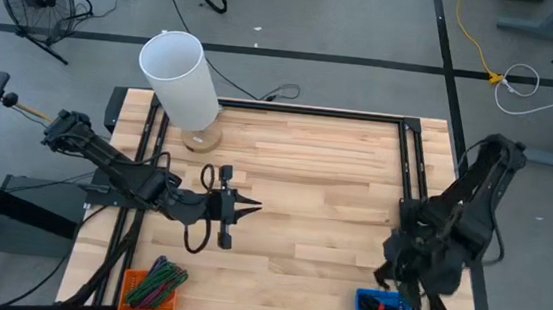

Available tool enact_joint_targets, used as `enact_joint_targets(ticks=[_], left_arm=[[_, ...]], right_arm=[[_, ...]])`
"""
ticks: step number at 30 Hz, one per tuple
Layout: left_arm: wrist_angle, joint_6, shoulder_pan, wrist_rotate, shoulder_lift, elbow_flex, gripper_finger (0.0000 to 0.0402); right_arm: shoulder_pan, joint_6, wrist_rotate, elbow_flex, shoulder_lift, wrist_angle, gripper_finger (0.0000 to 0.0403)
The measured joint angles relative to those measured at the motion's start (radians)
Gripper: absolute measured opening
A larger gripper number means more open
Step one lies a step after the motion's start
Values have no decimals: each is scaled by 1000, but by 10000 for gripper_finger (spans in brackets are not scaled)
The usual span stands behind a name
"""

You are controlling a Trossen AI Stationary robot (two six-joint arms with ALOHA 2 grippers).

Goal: Pick & Place USB Port
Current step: Put the black charger cable into the blue bin

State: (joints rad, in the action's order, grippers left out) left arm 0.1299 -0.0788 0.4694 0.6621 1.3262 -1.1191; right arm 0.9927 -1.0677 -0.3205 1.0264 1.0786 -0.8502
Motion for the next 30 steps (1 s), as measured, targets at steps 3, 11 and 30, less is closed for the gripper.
enact_joint_targets(ticks=[3,11,30], left_arm=[[26,20,0,0,0,0,46],[39,20,0,0,0,0,46],[109,15,-3,0,0,0,46]], right_arm=[[52,-197,28,0,65,-58,1],[104,-469,174,0,191,-71,1],[169,-707,181,0,332,34,24]])
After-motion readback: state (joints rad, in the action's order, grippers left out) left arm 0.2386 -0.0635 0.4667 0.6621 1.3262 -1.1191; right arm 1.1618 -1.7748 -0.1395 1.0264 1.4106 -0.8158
